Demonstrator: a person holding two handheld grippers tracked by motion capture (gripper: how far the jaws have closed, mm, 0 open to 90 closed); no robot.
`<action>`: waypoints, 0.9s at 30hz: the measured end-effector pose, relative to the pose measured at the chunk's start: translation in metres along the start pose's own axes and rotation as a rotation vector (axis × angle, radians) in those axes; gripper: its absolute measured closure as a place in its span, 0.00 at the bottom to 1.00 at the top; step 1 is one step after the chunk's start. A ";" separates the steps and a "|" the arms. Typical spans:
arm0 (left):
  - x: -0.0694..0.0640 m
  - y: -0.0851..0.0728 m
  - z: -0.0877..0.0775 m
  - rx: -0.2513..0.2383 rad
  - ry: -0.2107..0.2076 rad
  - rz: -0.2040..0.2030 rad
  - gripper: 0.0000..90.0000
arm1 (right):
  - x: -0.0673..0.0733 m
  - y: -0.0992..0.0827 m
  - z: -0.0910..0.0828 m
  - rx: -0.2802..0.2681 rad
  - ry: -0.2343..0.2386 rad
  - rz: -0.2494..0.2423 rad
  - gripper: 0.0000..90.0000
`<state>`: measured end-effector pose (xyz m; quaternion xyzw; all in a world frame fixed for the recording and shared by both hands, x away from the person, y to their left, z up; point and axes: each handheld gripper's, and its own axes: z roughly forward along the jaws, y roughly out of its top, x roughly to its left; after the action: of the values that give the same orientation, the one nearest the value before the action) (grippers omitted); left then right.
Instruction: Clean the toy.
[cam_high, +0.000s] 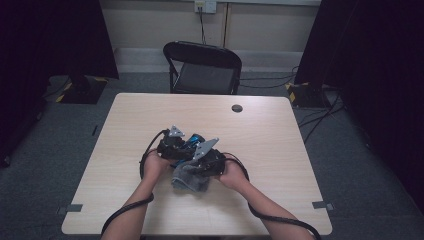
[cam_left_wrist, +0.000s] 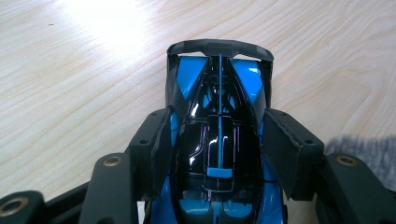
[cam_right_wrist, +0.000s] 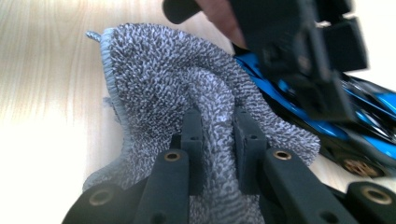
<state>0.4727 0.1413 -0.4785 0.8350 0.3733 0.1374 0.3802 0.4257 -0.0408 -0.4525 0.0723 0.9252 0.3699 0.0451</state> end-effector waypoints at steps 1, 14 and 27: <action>0.000 0.000 0.000 0.000 0.004 0.002 0.48 | 0.003 0.002 0.003 0.005 0.006 -0.010 0.86; -0.001 -0.002 -0.001 -0.008 0.005 -0.016 0.48 | 0.008 0.007 0.038 0.021 0.040 -0.025 0.86; -0.002 -0.004 -0.002 -0.011 0.011 -0.009 0.48 | 0.005 0.005 0.046 0.021 0.005 0.026 0.86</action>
<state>0.4684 0.1431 -0.4796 0.8303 0.3784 0.1424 0.3835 0.4280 -0.0052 -0.4819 0.0837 0.9282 0.3607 0.0371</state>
